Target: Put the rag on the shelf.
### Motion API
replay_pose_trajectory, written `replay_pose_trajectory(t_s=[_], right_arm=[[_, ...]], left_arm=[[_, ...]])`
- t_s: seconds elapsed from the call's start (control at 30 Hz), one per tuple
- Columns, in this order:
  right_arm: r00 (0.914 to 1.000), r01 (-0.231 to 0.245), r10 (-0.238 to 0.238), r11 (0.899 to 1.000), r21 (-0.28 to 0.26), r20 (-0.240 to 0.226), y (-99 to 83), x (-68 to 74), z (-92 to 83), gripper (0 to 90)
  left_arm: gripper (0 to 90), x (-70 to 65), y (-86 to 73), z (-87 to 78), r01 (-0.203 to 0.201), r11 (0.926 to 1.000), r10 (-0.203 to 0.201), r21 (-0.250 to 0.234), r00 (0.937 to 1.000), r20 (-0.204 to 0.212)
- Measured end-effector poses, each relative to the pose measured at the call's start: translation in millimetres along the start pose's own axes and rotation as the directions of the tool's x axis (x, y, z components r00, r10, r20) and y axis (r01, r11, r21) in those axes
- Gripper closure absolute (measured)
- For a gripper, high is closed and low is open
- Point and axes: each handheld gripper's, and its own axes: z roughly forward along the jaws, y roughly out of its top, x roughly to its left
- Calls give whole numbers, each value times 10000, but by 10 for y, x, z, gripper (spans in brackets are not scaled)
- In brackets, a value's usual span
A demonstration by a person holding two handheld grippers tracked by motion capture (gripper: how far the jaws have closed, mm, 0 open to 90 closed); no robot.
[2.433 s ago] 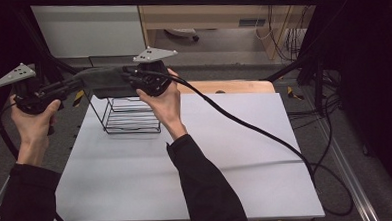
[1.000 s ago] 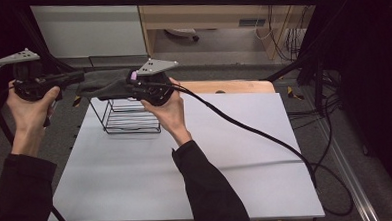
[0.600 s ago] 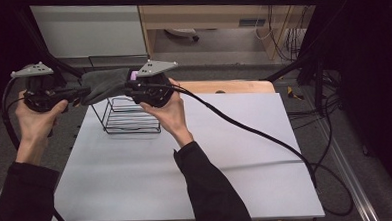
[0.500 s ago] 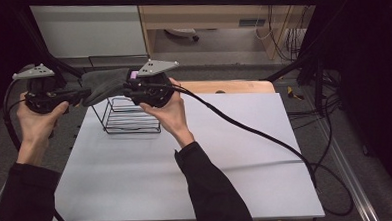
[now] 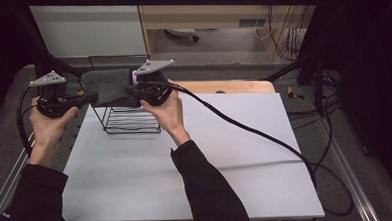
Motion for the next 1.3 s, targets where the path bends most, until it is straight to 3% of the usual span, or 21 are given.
replay_pose_trajectory(t_s=[0.13,0.27,0.4,0.6,0.87,0.97,1.3], right_arm=[[9996,-182,167,9980,601,243,-70,-17,89,900],[9981,-524,499,9960,730,350,-163,-58,146,900],[9973,-660,638,9960,607,367,-225,-96,185,884],[9994,-325,323,9993,175,126,-182,-51,95,820],[9998,-38,41,9998,-197,180,-86,7,-138,612],[9997,-167,171,9996,-219,185,-93,-6,-234,532],[9965,-602,600,9982,9,581,-342,-174,-662,268]], left_arm=[[900,16,-49,45,84,10000,-84,-43,10000,-42],[899,30,-84,92,154,9998,-155,-126,9998,-110],[898,41,-99,115,240,9995,-242,-211,9997,-82],[846,21,-92,10,250,9988,-249,-414,9997,30],[633,-68,-105,-164,49,9999,-51,-92,9999,-143],[548,-108,-156,-198,-52,10000,51,-58,9997,-220],[306,-205,-425,-181,57,9997,-51,233,9997,-256]])
